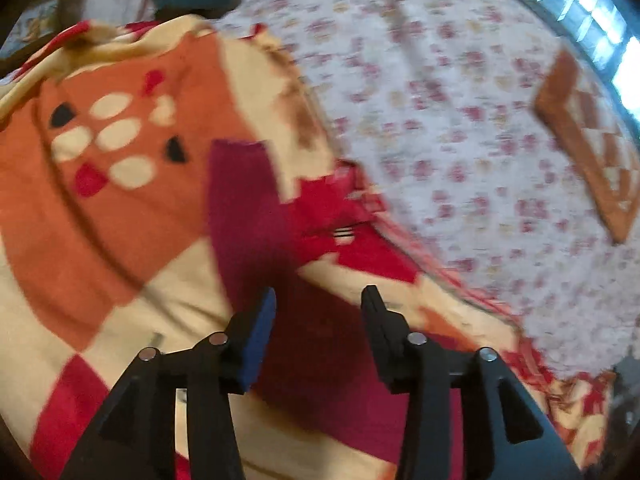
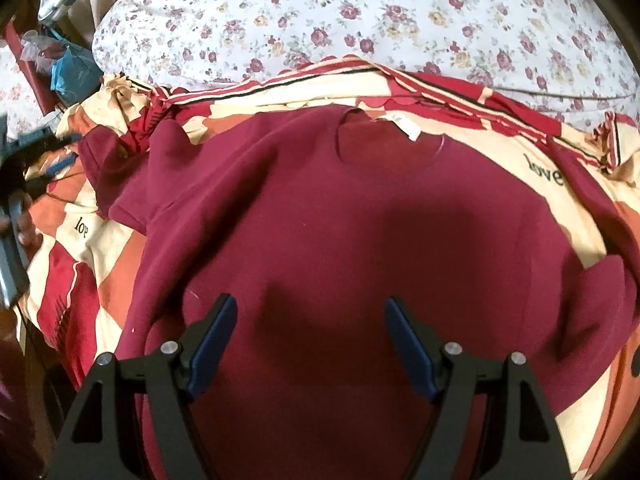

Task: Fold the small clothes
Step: 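Grasp the sweatshirt sleeve with the left tool and lift it, then lay the held sleeve across the sweatshirt body and open the left tool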

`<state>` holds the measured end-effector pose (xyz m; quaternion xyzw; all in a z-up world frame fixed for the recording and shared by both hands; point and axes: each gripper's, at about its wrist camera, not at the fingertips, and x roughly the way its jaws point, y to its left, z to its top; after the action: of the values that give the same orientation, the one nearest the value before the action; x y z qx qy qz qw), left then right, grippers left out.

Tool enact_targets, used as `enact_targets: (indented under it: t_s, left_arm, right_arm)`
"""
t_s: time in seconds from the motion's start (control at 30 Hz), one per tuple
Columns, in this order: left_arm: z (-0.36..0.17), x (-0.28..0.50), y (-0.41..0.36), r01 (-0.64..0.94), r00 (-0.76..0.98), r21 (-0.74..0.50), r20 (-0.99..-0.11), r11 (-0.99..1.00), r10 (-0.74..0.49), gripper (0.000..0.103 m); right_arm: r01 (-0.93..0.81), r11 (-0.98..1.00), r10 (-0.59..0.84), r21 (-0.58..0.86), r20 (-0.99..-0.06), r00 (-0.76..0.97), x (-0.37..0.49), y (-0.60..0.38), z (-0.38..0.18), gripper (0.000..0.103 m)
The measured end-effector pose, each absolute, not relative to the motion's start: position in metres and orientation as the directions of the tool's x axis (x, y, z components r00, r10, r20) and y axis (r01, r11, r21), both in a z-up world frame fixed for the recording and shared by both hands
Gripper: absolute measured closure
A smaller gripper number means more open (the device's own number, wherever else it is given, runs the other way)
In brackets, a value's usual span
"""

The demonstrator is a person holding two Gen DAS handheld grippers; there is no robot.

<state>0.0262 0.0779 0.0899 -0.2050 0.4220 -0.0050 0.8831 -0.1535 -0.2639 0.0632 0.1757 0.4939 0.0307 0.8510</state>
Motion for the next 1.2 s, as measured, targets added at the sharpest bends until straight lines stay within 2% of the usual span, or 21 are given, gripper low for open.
enact_targets:
  t_s: [0.17,0.3,0.4,0.43,0.47,0.5,0.6,0.77,0.87,1.03,1.2]
  left_arm:
    - [0.050,0.046,0.103,-0.285,0.592,-0.348,-0.797,0.893,-0.122,0.076]
    - [0.030,0.064,0.113,-0.332,0.596,-0.376,-0.794,0.865,-0.116,0.076]
    - [0.024,0.073,0.114,-0.319,0.611,-0.422,-0.776,0.849,-0.157,0.077]
    - [0.024,0.076,0.113,-0.307,0.618,-0.432,-0.768,0.848,-0.167,0.087]
    - [0.024,0.077,0.112,-0.292,0.626,-0.444,-0.759,0.847,-0.182,0.097]
    - [0.026,0.078,0.110,-0.274,0.623,-0.456,-0.755,0.846,-0.205,0.103]
    - [0.044,0.069,0.095,-0.178,0.644,-0.527,-0.700,0.831,-0.307,0.103]
    - [0.097,0.039,0.039,0.050,0.655,-0.548,-0.613,0.835,-0.442,0.103]
    - [0.119,0.021,0.003,0.159,0.628,-0.540,-0.591,0.827,-0.506,0.103]
    - [0.125,-0.009,-0.065,0.292,0.550,-0.513,-0.600,0.808,-0.580,0.103]
    - [0.097,-0.027,-0.120,0.341,0.471,-0.471,-0.663,0.813,-0.582,0.103]
  right_arm:
    - [0.103,0.939,0.239,0.329,-0.836,0.493,-0.149,-0.256,0.057,0.023]
    - [0.093,0.947,0.228,0.309,-0.844,0.485,-0.145,-0.251,0.054,0.022]
    - [0.093,0.948,0.225,0.305,-0.846,0.483,-0.140,-0.251,0.054,0.022]
    - [0.094,0.948,0.224,0.304,-0.846,0.483,-0.139,-0.252,0.054,0.022]
    - [0.095,0.948,0.222,0.304,-0.846,0.484,-0.138,-0.252,0.055,0.022]
    - [0.098,0.948,0.221,0.304,-0.845,0.486,-0.137,-0.252,0.055,0.022]
    - [0.102,0.945,0.223,0.310,-0.842,0.492,-0.136,-0.253,0.055,0.022]
    - [0.123,0.939,0.215,0.320,-0.829,0.516,-0.137,-0.260,0.058,0.022]
    - [0.128,0.936,0.215,0.327,-0.823,0.525,-0.140,-0.262,0.061,0.022]
    - [0.139,0.935,0.206,0.327,-0.818,0.538,-0.147,-0.270,0.064,0.022]
    - [0.168,0.929,0.194,0.330,-0.819,0.540,-0.153,-0.283,0.062,0.022]
